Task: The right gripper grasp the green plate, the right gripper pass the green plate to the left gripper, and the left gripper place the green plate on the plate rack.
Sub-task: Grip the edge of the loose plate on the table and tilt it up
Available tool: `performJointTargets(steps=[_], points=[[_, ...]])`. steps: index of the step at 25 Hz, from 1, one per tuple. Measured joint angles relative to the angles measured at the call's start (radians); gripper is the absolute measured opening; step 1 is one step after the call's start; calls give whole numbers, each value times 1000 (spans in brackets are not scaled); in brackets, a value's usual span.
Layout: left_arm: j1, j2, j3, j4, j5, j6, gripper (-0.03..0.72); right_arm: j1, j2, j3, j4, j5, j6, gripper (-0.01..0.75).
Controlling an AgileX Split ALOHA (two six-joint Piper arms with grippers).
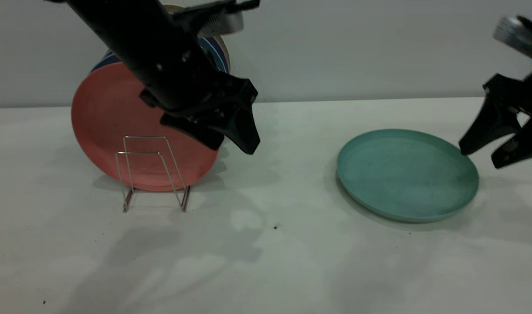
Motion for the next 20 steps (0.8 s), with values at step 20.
performJointTargets(steps=[20], points=[[0, 2, -4, -32, -59, 0, 576, -61, 370, -304, 108, 41, -54, 423]])
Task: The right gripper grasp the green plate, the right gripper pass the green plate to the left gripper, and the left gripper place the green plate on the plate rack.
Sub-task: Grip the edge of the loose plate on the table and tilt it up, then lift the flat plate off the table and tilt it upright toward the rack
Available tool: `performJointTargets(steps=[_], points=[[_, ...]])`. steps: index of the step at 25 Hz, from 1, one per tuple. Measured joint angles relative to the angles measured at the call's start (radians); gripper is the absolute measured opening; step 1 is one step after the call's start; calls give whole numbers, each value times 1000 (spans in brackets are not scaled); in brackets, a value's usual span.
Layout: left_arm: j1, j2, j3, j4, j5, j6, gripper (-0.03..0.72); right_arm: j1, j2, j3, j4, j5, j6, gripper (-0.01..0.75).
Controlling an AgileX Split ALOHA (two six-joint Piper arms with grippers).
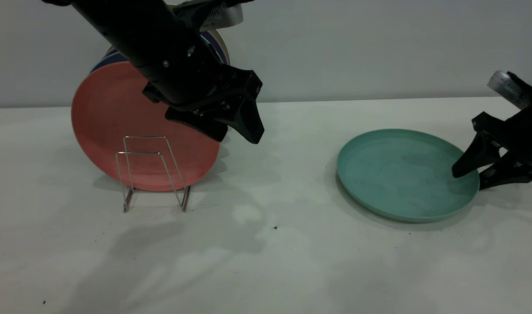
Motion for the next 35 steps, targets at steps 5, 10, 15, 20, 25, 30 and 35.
performJointTargets(steps=[5, 10, 15, 20, 25, 30, 35], points=[[0, 0, 0, 0, 0, 0, 576, 10, 30, -7, 35, 1, -15, 360], [0, 6, 0, -1, -1, 0, 576, 10, 45, -8, 61, -11, -42, 189], [0, 44, 0, -53, -2, 0, 576, 10, 56, -9, 99, -4, -87, 14], [0, 72, 0, -138, -33, 0, 576, 18, 68, -9, 177, 62, -171, 11], [0, 88, 0, -181, -75, 0, 570, 78, 68, -12, 214, 103, -200, 11], [0, 99, 0, -183, -84, 0, 564, 148, 68, -12, 220, 125, -216, 13], [0, 104, 0, -183, -85, 0, 564, 164, 68, -12, 256, 186, -255, 13]])
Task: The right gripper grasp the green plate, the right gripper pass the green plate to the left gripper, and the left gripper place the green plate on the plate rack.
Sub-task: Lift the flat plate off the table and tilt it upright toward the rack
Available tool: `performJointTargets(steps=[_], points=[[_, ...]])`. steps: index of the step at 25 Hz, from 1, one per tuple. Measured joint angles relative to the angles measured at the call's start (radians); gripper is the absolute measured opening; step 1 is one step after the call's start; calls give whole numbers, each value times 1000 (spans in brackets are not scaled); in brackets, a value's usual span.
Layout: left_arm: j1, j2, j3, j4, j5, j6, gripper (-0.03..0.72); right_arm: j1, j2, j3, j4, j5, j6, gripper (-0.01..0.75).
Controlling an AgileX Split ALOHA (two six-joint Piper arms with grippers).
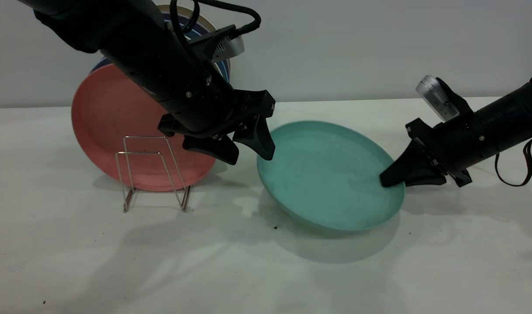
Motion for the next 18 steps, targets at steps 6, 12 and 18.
performJointTargets(steps=[6, 12, 18], points=[[0, 0, 0, -7, -11, 0, 563, 5, -22, 0, 30, 67, -47, 13], [0, 0, 0, -95, -41, 0, 525, 58, -72, 0, 34, 83, -75, 13], [2, 0, 0, -108, -42, -1, 226, 86, -74, 0, 28, 78, -88, 16]])
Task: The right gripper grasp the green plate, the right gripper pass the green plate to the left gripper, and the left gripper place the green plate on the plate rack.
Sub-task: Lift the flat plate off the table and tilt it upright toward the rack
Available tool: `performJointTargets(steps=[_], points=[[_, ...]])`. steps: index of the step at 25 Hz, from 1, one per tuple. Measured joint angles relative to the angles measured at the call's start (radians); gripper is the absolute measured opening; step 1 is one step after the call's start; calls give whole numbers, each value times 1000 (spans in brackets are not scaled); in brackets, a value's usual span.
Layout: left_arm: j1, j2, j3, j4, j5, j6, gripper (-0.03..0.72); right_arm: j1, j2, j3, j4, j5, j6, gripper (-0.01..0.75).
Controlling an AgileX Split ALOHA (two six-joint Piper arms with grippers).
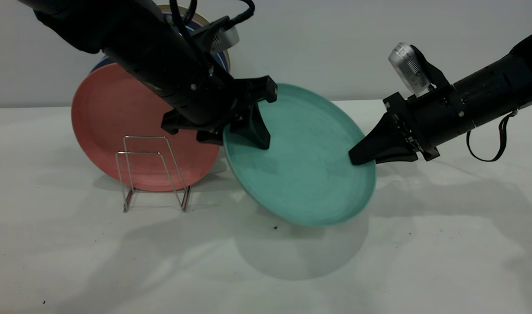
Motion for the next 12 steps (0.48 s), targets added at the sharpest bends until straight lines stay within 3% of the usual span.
performJointTargets(steps=[2, 6, 8, 12], points=[[0, -3, -2, -11, 9, 0, 130, 5, 3, 0, -4, -19, -5, 21], [0, -3, -2, -12, 9, 7, 129, 10, 4, 0, -5, -27, -30, 71], [0, -3, -2, -14, 9, 16, 129, 10, 2, 0, -2, -24, -32, 144], [0, -7, -4, -26, 2, 18, 129, 13, -38, 0, 3, -24, -32, 394]])
